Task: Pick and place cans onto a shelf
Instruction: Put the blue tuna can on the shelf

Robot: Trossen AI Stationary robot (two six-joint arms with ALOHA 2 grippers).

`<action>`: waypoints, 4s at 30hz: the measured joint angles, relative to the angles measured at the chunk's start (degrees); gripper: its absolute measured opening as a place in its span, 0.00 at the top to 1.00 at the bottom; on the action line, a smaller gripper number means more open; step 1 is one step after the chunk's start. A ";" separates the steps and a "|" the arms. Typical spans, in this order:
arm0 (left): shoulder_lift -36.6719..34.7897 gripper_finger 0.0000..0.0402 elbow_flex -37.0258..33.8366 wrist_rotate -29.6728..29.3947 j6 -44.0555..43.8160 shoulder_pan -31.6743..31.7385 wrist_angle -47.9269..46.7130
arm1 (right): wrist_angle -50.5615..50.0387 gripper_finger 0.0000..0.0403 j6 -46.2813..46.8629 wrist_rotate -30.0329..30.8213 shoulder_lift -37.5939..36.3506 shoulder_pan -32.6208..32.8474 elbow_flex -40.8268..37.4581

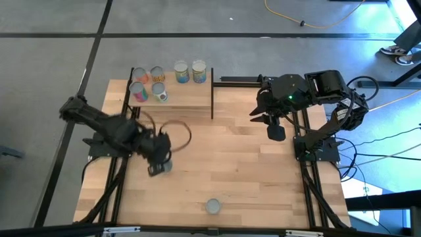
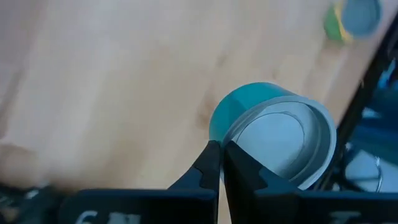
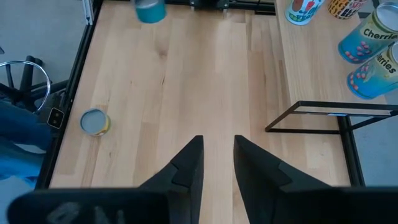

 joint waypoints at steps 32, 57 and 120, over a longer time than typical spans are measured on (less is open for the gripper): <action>17.63 1.00 -12.92 5.38 39.14 31.27 19.76 | -0.01 0.78 -0.02 0.07 0.04 -0.03 0.00; 25.21 0.91 -12.89 7.46 44.88 30.94 26.24 | -0.01 0.78 0.00 0.02 0.04 -0.05 0.00; -24.66 0.91 2.05 -3.67 27.19 23.02 1.34 | 43.12 0.78 -12.21 -9.62 21.77 -1.40 -26.47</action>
